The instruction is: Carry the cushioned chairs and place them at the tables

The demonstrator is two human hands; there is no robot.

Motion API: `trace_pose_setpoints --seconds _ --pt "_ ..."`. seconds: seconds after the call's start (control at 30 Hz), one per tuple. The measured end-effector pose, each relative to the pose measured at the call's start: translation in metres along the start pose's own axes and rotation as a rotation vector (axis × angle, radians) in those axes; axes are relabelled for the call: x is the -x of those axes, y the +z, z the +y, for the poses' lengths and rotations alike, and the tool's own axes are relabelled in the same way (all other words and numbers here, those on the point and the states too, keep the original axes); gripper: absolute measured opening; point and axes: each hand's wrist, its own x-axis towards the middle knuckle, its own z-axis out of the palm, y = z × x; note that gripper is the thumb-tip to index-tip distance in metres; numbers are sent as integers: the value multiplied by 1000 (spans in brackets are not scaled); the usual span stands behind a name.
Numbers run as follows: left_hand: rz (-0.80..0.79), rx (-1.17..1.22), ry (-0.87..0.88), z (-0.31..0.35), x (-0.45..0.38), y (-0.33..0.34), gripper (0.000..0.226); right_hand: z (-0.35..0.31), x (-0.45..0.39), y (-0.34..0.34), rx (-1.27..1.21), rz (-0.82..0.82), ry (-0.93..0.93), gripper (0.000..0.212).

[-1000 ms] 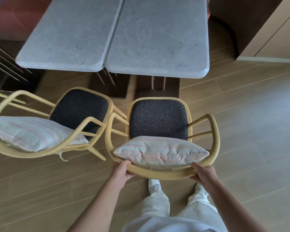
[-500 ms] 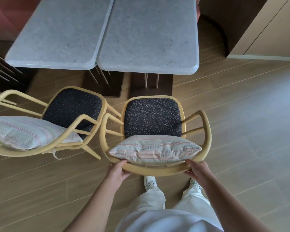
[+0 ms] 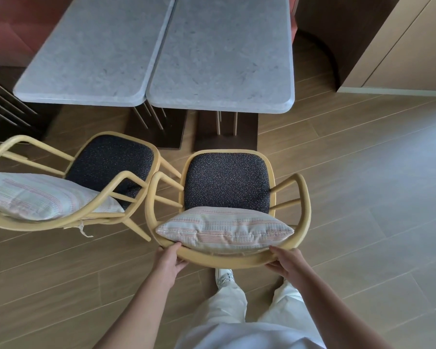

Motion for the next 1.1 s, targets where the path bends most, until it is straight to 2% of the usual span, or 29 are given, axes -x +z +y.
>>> trace_pose_setpoints --seconds 0.3,0.5,0.6,0.7,0.8,0.9,1.03,1.1 --pt "34 35 99 -11 37 17 44 -11 13 -12 170 9 -46 32" --pt "81 136 273 -24 99 35 47 -38 36 -23 252 -17 -168 55" --pt "43 160 407 -19 140 51 45 -59 71 -31 302 -95 -363 73" --pt "-8 127 546 -3 185 74 34 -93 112 -41 247 -192 -569 66" --pt "-69 52 714 17 229 98 33 -123 155 -50 142 -305 -695 47" --pt "-168 -22 842 31 276 118 35 -142 193 -64 128 -364 -816 59" --pt "-280 -19 931 45 335 142 57 -162 243 -85 96 -429 -951 71" --pt "-328 -36 978 48 359 152 62 -168 263 -97 74 -430 -1002 76"
